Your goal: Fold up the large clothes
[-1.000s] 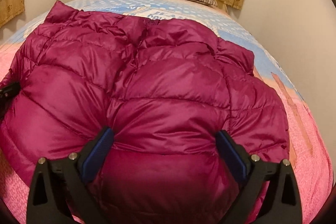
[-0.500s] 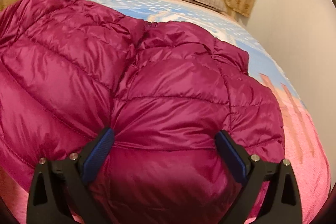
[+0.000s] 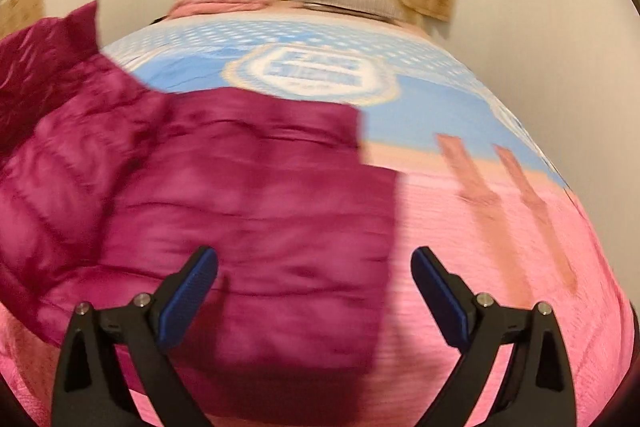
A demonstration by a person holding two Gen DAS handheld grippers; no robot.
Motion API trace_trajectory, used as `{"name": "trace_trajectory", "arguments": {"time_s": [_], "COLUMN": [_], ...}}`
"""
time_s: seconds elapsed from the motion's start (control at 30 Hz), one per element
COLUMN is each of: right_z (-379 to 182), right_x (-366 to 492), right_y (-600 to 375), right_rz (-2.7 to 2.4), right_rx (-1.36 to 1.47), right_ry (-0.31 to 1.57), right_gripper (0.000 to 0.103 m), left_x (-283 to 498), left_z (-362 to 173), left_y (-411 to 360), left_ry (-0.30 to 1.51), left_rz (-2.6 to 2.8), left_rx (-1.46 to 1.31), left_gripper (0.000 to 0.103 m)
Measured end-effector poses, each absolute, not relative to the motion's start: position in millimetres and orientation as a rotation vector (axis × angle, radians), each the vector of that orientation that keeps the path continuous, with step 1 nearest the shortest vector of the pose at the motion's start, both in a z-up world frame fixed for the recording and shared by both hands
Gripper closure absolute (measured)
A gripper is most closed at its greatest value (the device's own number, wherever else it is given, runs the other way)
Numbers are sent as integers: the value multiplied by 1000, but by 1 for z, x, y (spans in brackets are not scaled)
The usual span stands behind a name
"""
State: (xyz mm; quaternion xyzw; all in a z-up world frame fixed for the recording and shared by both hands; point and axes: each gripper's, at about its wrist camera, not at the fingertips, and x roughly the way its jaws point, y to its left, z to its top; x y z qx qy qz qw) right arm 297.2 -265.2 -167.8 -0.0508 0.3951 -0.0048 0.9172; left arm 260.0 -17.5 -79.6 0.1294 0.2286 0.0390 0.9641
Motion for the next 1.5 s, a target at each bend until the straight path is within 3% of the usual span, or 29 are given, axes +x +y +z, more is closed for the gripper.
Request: {"name": "trace_trajectory", "arguments": {"time_s": [0.23,0.47,0.8,0.9,1.03,1.27,1.5], "right_z": [-176,-185,-201,-208,-207,-209,-208], "right_x": [287,275,264,264,265,267,275], "right_y": [-366,-418,-437,-440,-439,-438,-427], "right_rz": [-198,-291,-285,-282,-284,-290,-269], "right_rx": [-48,9,53,69,64,57,51], "right_ry": [843,852,864,875,868,868,873], "right_gripper": [4,4,4,4,4,4,4], "left_x": [262,262,258,251,233,227,278], "left_z": [-84,-140,-184,-173,-139,-79,-77], "left_y": [-112,-209,-241,-245,-242,-217,-155], "left_ry": [397,426,469,468,430,355,437], "left_rz": [-53,-207,-222,-247,-304,-285,-121], "left_rx": [448,648,737,720,595,435,338], "left_gripper": [93,93,88,70,24,20,20]}}
